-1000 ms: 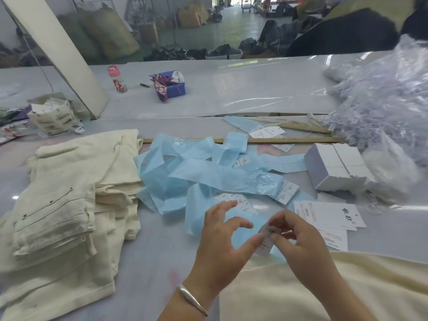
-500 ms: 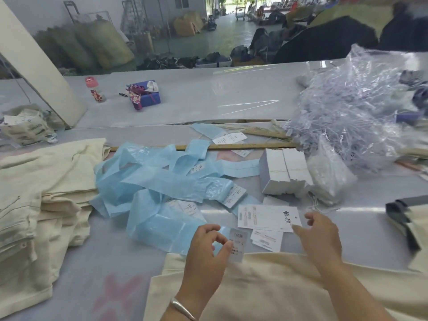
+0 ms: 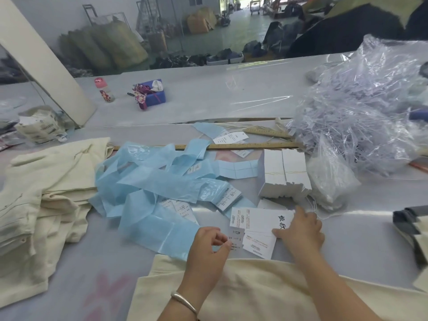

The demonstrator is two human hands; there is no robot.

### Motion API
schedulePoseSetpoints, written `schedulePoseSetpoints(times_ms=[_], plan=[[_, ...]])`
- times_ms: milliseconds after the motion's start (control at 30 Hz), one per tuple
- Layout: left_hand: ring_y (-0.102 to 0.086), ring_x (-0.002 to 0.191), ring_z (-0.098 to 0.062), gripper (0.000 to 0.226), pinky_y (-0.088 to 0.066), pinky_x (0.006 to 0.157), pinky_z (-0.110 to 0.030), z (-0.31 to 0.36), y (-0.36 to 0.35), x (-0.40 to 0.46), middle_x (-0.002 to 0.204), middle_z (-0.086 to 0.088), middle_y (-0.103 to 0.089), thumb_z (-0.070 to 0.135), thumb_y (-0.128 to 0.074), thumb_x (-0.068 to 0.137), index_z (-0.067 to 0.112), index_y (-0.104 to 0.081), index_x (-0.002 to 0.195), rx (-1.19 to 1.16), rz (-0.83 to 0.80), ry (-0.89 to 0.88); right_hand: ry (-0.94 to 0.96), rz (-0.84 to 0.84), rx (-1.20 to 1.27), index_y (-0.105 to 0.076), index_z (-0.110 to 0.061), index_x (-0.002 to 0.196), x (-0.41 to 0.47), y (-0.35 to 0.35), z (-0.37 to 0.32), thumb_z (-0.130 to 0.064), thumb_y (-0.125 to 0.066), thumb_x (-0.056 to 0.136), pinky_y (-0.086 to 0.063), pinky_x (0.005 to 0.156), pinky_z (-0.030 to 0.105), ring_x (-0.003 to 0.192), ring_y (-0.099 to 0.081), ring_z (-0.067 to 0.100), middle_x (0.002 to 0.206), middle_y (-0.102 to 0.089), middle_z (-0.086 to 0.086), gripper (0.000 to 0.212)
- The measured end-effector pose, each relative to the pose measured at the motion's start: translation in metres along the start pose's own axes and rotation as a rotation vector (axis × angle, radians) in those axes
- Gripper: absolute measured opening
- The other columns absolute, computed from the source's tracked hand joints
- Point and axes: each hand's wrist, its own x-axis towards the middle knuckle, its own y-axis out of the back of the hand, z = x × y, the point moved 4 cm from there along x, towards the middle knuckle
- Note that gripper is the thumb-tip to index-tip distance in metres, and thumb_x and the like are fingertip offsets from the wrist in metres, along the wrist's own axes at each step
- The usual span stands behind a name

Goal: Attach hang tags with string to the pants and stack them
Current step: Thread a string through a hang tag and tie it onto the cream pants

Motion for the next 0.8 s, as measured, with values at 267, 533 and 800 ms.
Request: schedulePoseSetpoints(times_ms=[267, 533, 800], plan=[[-0.057, 0.085, 0.012, 0.017, -0.039, 0.068, -0.002, -0.002, 0.009, 0.007, 0.107, 0.011, -0.054, 0.014, -0.069, 0.087, 0.025, -0.06, 0.078, -0.033, -0.01, -0.029, 0.187, -0.189, -0.167, -0.045, -0.017, 0.109, 0.015, 0.014, -0.01, -0.047, -0.082, 0.066, -0.044, 0.089, 0.036, 0.125, -0.033, 0.027, 0.126, -0.04, 0.008, 0.064], [-0.057, 0.082, 0.012, 0.016, -0.039, 0.07, -0.002, -0.006, 0.012, 0.013, 0.103, 0.013, -0.054, 0.016, -0.069, 0.086, 0.026, -0.06, 0.078, -0.064, -0.032, -0.043, 0.234, -0.186, -0.17, -0.042, -0.015, 0.116, 0.012, 0.01, -0.015, -0.042, -0.081, 0.071, -0.045, 0.083, 0.035, 0.113, -0.05, 0.026, 0.122, -0.054, 0.004, 0.065], [-0.056, 0.08, 0.013, 0.017, -0.039, 0.067, -0.002, 0.003, 0.008, 0.025, 0.102, 0.009, -0.055, 0.016, -0.069, 0.086, 0.027, -0.058, 0.077, -0.057, -0.034, -0.093, 0.314, -0.203, -0.181, -0.046, -0.015, 0.116, 0.018, 0.01, -0.014, -0.041, -0.082, 0.07, -0.045, 0.091, 0.037, 0.122, -0.037, 0.025, 0.122, -0.043, 0.006, 0.065]])
